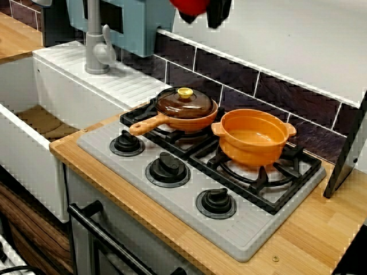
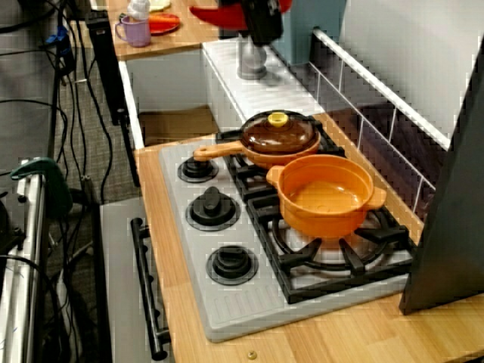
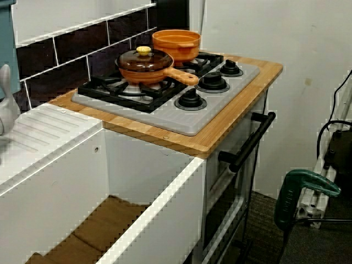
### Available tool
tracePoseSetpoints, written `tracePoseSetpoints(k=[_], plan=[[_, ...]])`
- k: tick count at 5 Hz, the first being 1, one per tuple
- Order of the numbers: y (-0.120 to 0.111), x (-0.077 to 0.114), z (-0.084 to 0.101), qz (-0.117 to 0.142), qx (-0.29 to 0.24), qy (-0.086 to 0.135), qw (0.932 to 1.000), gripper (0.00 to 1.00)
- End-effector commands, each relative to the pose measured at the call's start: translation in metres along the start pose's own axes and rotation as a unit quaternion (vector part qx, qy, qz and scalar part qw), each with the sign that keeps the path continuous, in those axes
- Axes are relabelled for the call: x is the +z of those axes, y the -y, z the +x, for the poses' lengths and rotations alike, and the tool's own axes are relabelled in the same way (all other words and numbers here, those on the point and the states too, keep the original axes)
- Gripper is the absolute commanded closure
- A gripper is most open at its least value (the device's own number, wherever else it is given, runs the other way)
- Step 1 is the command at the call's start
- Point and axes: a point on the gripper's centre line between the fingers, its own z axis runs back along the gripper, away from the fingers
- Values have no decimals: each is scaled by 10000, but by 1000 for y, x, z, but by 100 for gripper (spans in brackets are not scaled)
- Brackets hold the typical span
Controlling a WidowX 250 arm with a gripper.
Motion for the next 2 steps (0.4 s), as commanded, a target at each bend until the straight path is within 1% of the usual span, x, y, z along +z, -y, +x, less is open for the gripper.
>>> tracePoseSetpoints(k=[1,2], plan=[[1,-20,17,424,-1512,775,9846,100],[3,-22,21,382,-2075,787,9743,100]])
